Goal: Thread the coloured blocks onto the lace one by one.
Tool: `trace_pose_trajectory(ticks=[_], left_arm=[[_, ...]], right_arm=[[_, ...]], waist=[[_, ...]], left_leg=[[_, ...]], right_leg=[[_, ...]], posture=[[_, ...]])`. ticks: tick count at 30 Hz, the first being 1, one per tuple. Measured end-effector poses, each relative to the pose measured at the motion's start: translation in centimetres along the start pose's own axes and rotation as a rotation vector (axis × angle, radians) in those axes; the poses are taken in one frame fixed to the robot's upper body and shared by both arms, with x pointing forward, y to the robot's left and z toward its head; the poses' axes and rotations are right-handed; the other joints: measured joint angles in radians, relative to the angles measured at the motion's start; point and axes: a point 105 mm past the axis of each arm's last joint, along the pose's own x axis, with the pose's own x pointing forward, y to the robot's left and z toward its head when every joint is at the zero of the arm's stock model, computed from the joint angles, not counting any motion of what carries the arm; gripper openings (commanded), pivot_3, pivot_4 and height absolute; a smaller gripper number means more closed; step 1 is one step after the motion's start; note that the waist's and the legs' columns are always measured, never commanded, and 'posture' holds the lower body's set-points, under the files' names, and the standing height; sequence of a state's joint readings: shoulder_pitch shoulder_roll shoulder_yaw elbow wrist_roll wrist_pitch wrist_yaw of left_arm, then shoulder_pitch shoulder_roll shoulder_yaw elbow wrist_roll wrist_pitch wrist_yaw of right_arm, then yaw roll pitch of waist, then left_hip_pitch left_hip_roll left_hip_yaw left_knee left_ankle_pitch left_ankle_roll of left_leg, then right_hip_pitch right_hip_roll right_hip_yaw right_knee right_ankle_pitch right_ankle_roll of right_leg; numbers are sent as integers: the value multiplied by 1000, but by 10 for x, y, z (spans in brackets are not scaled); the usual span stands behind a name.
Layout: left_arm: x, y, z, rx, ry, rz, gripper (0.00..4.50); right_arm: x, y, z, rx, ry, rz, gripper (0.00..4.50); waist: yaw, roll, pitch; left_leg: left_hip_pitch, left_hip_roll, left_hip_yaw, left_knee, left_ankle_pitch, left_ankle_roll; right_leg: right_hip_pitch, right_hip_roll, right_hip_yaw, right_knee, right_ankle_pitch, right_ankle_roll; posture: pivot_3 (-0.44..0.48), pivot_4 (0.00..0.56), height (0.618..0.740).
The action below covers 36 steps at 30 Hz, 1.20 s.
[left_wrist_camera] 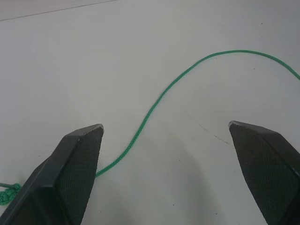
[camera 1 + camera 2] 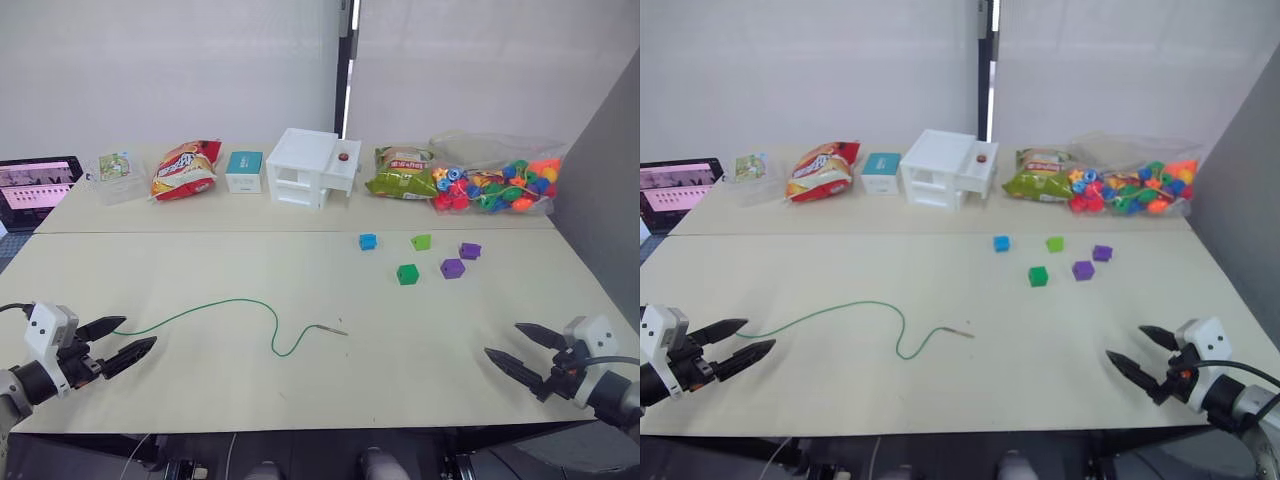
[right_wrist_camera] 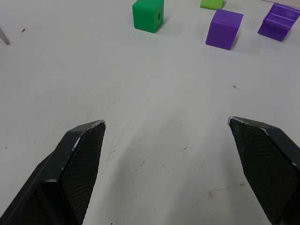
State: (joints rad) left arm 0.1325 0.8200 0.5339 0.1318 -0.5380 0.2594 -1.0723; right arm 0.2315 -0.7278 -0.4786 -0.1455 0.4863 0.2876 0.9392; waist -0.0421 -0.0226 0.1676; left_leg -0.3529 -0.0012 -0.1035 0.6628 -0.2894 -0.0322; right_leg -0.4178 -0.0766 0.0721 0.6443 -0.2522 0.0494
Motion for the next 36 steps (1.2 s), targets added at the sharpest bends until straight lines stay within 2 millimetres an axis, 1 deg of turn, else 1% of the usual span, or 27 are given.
trace_pose_trajectory(ticks=[3, 4, 5, 9, 11, 13, 16, 19, 20, 22, 25, 28, 30, 31, 36], left_arm=[[3, -1, 3, -14, -12, -11, 4500], [8, -3, 9, -14, -25, -29, 4500], [17, -8, 19, -6, -46, -65, 4500], [55, -43, 55, 28, -123, -259, 4500], [81, -75, 71, 37, -153, -438, 4500], [98, -104, 80, 70, -147, -606, 4500], [118, -130, 85, 148, -102, -782, 4500], [135, -145, 83, 213, -66, -901, 4500], [144, -151, 81, 245, -44, -949, 4500], [156, -162, 76, 310, -7, -1026, 4500], [171, -162, 61, 378, 70, -1075, 4500], [187, -163, 46, 420, 127, -1093, 4500], [196, -165, 38, 473, 157, -1100, 4500], [198, -165, 35, 482, 165, -1103, 4500], [205, -171, 35, 542, 149, -1124, 4500]], right_arm=[[3, -5, 3, 11, -24, -42, 4415], [5, -7, 6, 20, -47, -69, 4415], [7, -6, 7, 30, -62, -92, 4415], [17, 16, 13, 26, -82, -59, 4415], [29, 39, 21, 19, -94, 27, 4415], [39, 61, 31, 3, -108, 135, 4415], [49, 78, 41, -54, -72, 257, 4415], [54, 82, 47, -120, -31, 328, 4415], [56, 84, 50, -147, -11, 357, 4415], [60, 86, 59, -194, -6, 389, 4415], [62, 87, 65, -224, 9, 403, 4415], [63, 89, 69, -238, 5, 406, 4415], [63, 90, 70, -239, 7, 400, 4415], [63, 90, 69, -238, 9, 398, 4415], [62, 90, 67, -230, 18, 374, 4415]], waist=[[0, 0, 0], [2, 0, 0], [7, 0, 0], [17, 1, -1], [19, 1, -1], [17, 0, -1], [4, 0, -1], [-1, 0, -1], [1, 0, -1], [1, 0, -1], [0, 0, -1], [3, 0, -1], [5, 0, -1], [5, 0, -1], [8, 0, -1]], left_leg=[[0, 0, 0, 0, 0, 0], [0, 0, 0, 0, 0, -1], [0, 0, -1, 0, 1, -1], [0, -1, -1, 1, 1, -2], [0, -1, -1, 2, 1, -2], [0, -1, -1, 2, 1, -2], [0, -1, -1, 3, 1, -1], [-1, -1, -1, 3, 1, -1], [-1, -1, -1, 4, 1, -1], [-2, -1, -1, 6, 1, -1], [-2, -1, -1, 8, 0, 0], [-6, -2, -2, 16, -4, 8], [-9, -2, -2, 18, -5, 9], [-10, -3, -2, 18, -5, 9], [-12, -3, -3, 20, -5, 9]], right_leg=[[0, 0, 0, 0, 0, 0], [0, 0, 0, 0, 0, 0], [0, 0, 0, 1, 0, 0], [0, 0, 0, 3, 0, 0], [0, 0, 0, 3, 0, 0], [0, 0, 0, 4, 0, 0], [0, 1, 0, 3, 0, 0], [0, 2, 0, 4, 0, 0], [0, 2, 0, 3, 0, 0], [1, 2, 0, 3, 0, 0], [1, 2, 0, 3, 0, 0], [0, 2, -1, 5, 0, 0], [-1, 1, -1, 4, 1, 2], [-2, 1, -1, 4, 1, 2], [-3, 0, -1, 4, 2, 3]], posture=[[0, 150, 740], [0, 150, 740], [0, 150, 740], [0, 150, 740], [0, 150, 740], [0, 150, 740], [0, 150, 740], [0, 150, 740], [0, 150, 740], [0, 150, 740], [0, 150, 740], [0, 150, 740], [0, 150, 740], [0, 150, 740], [0, 150, 740]])
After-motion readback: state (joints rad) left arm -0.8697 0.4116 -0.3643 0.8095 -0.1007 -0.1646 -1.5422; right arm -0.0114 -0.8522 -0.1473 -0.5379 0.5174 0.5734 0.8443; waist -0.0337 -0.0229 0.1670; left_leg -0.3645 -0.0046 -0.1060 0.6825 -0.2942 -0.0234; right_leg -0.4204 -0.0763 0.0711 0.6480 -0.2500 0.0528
